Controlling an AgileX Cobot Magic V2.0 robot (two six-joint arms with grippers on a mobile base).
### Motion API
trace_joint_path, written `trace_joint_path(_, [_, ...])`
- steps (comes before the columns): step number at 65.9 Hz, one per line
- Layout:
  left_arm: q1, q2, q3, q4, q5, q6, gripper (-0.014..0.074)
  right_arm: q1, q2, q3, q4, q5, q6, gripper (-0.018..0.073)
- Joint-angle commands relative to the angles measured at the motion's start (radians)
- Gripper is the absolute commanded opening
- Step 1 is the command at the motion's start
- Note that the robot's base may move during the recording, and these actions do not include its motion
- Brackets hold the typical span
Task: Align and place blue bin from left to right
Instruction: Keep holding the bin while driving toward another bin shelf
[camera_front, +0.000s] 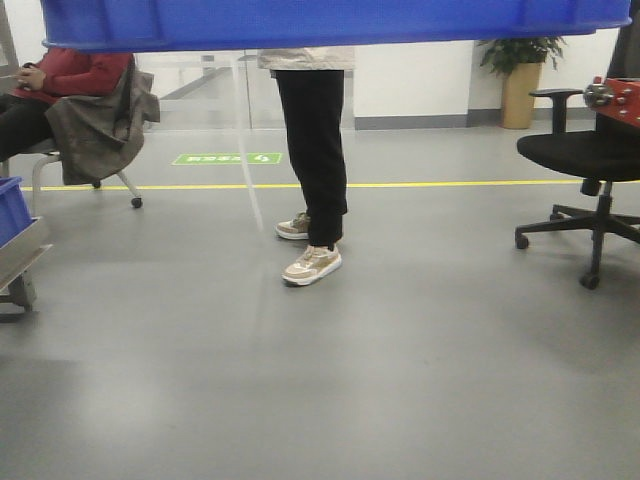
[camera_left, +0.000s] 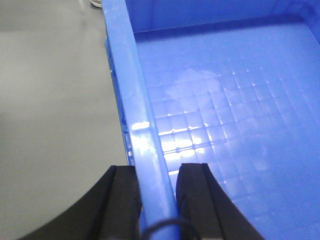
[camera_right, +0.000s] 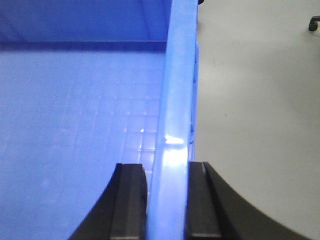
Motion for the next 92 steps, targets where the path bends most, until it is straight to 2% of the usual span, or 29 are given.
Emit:
trace_joint_path(1, [0.003,-0.028,-0.015,0.035,-0.061,0.020,-0.0111,-0.006,-0.026,-0.018,-0.031,-0.113,-0.014,-0.0151])
trace_joint_path(92, [0.003,-0.028,-0.015,0.035,-0.061,0.020,-0.0111,-0.006,-0.026,-0.018,-0.031,-0.113,-0.014,-0.0151])
